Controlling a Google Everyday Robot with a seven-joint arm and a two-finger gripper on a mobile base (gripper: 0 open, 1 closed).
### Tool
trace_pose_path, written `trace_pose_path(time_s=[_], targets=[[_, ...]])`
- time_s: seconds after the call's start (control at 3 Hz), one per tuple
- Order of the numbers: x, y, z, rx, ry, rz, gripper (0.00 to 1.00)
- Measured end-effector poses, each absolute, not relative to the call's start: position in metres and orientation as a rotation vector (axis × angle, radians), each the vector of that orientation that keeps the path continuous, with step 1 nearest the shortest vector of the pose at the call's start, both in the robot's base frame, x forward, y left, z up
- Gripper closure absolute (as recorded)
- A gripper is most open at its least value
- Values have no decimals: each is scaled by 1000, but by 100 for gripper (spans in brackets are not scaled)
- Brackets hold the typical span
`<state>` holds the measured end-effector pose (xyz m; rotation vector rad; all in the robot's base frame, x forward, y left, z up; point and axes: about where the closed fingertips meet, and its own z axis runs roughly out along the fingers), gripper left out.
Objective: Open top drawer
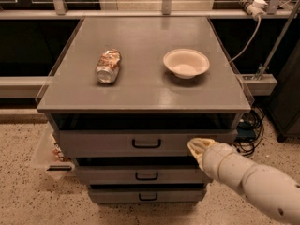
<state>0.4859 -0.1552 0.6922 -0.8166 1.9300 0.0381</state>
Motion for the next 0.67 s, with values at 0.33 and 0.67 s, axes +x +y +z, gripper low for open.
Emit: trace_pose_path(time_s=[0.33, 0.67], targets=[[517, -163, 702, -773, 1867, 26, 100], [516, -163, 702, -773, 1867, 26, 100]])
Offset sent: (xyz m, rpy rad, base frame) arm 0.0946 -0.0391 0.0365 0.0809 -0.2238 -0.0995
